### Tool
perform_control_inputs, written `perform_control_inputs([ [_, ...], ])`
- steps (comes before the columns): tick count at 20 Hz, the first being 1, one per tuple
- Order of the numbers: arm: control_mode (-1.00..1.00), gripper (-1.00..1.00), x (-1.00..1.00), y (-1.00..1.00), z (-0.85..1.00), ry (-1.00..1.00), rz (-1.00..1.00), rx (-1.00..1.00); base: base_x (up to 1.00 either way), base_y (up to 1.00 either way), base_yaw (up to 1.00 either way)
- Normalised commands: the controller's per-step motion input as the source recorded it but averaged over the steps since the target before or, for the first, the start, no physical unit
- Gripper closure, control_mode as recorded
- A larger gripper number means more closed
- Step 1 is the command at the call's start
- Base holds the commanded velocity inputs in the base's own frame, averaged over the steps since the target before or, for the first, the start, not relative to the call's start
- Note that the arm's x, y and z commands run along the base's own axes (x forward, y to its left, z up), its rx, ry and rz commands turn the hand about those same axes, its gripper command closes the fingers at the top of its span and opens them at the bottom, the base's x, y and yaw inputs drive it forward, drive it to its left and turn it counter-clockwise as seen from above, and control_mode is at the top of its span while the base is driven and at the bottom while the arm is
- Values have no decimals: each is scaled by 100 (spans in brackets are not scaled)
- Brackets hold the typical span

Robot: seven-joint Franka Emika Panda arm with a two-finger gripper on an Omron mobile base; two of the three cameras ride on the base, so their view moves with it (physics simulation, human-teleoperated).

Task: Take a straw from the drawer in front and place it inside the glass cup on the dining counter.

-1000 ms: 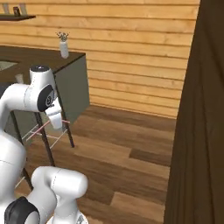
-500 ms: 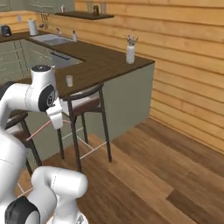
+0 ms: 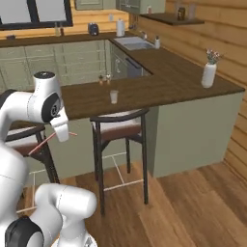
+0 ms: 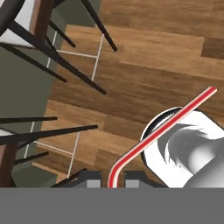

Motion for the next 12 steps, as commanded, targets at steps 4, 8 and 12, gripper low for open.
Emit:
perform_control_inputs([
  [4, 100, 100, 0, 0, 0, 0, 0, 0, 32, -88, 66],
  [8, 100, 100, 0, 0, 0, 0, 0, 0, 37, -95, 60],
  [12, 100, 100, 0, 0, 0, 0, 0, 0, 40, -94, 51],
])
